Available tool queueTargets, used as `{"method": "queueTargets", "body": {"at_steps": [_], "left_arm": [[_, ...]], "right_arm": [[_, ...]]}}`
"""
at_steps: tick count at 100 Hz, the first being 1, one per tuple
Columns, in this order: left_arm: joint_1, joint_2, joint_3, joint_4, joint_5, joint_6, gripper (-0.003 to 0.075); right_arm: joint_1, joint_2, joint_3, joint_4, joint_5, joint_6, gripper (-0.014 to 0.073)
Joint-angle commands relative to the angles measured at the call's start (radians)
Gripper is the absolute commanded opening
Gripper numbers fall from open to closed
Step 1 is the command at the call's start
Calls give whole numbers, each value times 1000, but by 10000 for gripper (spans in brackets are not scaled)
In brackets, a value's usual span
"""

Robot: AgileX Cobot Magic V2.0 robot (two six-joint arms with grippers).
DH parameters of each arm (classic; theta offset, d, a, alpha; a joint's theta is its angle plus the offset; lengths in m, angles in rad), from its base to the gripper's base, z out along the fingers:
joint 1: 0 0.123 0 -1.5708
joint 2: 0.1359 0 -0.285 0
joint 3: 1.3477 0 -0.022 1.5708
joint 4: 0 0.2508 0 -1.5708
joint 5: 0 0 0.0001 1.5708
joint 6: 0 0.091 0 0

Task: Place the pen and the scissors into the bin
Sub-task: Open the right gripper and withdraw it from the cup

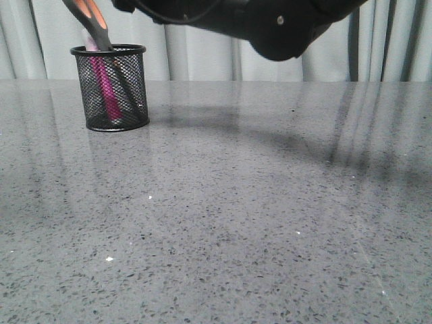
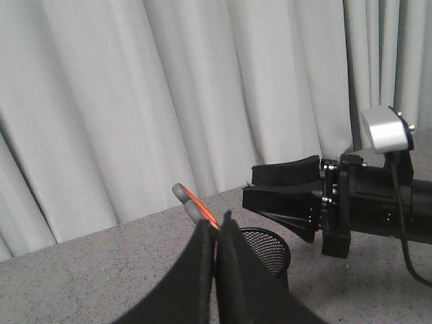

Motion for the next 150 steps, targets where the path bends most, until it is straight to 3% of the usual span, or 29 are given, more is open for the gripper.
{"method": "queueTargets", "body": {"at_steps": [1, 12, 27, 43, 50, 81, 104, 130, 150], "left_arm": [[-10, -3, -26, -17, -40, -9, -22], [-10, -3, -26, -17, -42, -9, -22], [-10, -3, -26, 7, -48, -9, -22], [-10, -3, -26, 26, -73, -9, -22], [-10, -3, -23, 26, -86, -9, -22], [-10, -137, 125, -71, -260, -16, -22], [-10, -331, 311, -150, -288, -16, -22], [-10, -538, 476, -209, -329, -16, -22], [-10, -593, 531, -226, -329, -16, -22]], "right_arm": [[-15, -102, -23, 3, -62, -5, 321], [-26, -167, -23, -4, 47, -5, 169], [-34, -296, -23, -7, 316, -5, -75], [-46, -441, -23, -62, 658, -5, -66], [-50, -512, 4, -116, 729, -5, -66], [-121, -924, 382, -167, 666, -5, -66], [-218, -1288, 725, -167, 619, -5, -66], [-228, -1739, 1057, -167, 748, -5, -67], [-228, -1965, 1205, -167, 811, -5, -67]]}}
